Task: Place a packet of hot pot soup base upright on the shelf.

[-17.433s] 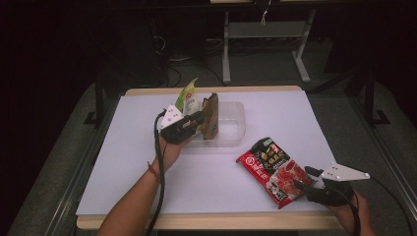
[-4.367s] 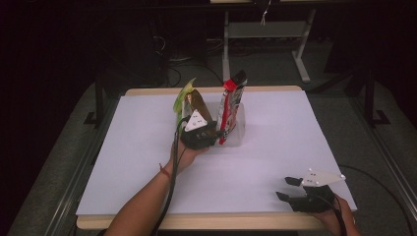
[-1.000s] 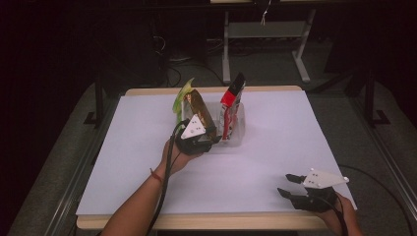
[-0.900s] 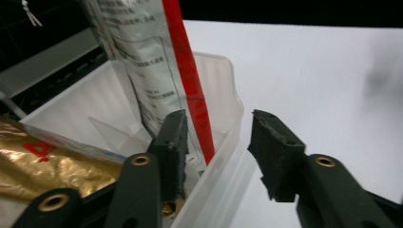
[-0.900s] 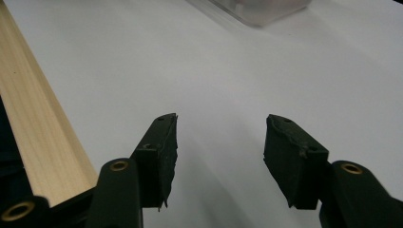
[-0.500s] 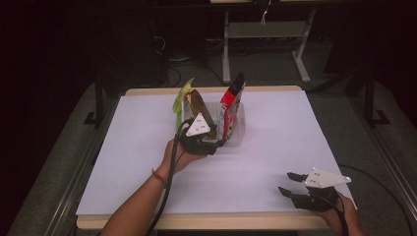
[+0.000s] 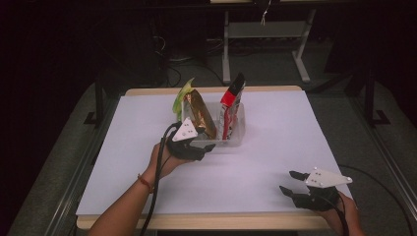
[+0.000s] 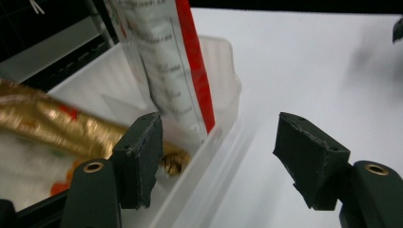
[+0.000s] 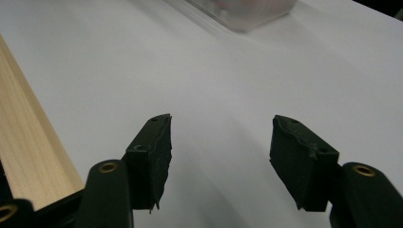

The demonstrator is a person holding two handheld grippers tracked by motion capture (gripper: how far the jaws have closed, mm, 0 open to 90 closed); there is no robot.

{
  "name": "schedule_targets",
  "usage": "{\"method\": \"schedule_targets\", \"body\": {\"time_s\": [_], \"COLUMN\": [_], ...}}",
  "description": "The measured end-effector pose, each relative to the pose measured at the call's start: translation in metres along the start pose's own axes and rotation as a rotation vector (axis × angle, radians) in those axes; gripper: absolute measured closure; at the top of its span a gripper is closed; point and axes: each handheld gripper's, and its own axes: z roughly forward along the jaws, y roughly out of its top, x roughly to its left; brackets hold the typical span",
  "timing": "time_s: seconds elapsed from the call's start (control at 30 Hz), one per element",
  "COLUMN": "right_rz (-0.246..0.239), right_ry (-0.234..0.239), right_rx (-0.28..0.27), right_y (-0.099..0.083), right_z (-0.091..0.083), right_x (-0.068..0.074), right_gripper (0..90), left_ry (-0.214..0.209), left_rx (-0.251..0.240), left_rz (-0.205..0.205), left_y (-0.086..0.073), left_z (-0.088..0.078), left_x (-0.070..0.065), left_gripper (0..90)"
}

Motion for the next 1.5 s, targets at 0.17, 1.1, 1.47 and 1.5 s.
{"method": "schedule_targets", "body": {"time_s": [0.17,1.1,1.47,1.5], "right_rz": [-0.003,-0.024,-0.027,-0.025], "right_ry": [-0.01,-0.067,-0.071,-0.07], "right_rx": [0.003,0.01,0.016,0.017], "right_y": [0.0,-0.005,-0.007,-0.007], "right_z": [0.0,0.0,0.002,0.002], "right_x": [0.0,-0.002,-0.004,-0.004], "right_gripper": [38.5,35.1,34.7,34.8], "left_ry": [0.028,0.117,0.149,0.144], "left_rx": [0.027,0.08,0.076,0.073], "left_rz": [0.021,0.038,-0.016,-0.031], "left_y": [-0.012,-0.077,-0.102,-0.105], "left_z": [-0.011,-0.077,-0.098,-0.1], "left_x": [-0.001,0.004,0.011,0.011], "left_gripper": [30.8,29.5,28.6,28.7]}}
